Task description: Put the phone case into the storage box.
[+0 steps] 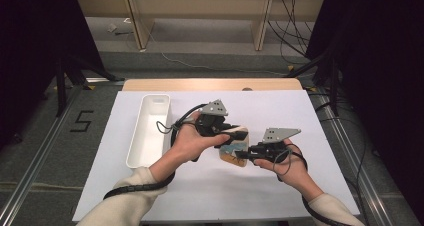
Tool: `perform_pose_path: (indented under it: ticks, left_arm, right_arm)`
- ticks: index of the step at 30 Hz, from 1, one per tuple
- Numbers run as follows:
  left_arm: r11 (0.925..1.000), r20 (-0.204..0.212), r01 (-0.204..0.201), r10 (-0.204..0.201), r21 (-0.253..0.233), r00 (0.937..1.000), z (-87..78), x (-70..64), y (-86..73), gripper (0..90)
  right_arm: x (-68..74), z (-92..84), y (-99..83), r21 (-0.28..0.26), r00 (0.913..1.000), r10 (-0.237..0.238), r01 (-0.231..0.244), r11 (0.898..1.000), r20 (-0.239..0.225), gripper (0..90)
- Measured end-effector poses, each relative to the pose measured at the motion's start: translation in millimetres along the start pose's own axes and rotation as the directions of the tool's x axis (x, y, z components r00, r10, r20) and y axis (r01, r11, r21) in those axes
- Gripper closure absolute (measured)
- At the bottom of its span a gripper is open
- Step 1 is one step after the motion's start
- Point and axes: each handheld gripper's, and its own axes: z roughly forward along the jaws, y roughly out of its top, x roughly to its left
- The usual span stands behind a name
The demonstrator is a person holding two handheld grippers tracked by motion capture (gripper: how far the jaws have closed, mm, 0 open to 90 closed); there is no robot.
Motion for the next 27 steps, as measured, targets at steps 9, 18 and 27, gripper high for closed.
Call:
perform_pose_path:
  ticks: [9,18,27]
  left_arm:
    - [0.9926,-0.047,-0.041,0.036,-0.114,0.9983,-2.9,6.6,-3.2,45.2]
    - [0.9806,-0.165,-0.123,0.098,-0.152,0.9814,-6.7,-1.3,-5.9,0.7]
    - [0.9789,-0.257,-0.118,0.072,-0.167,0.9636,-4.4,-6.1,-11.0,0.0]
  right_arm:
    - [2.5,-0.6,2.3,0.013,0.9997,0.005,-0.005,1.0,0.024,80.6]
    - [7.1,0.8,7.0,0.005,0.9939,0.03,-0.03,1.0,0.106,80.6]
    - [8.8,1.1,11.1,-0.007,0.977,0.031,-0.03,1.0,0.211,80.6]
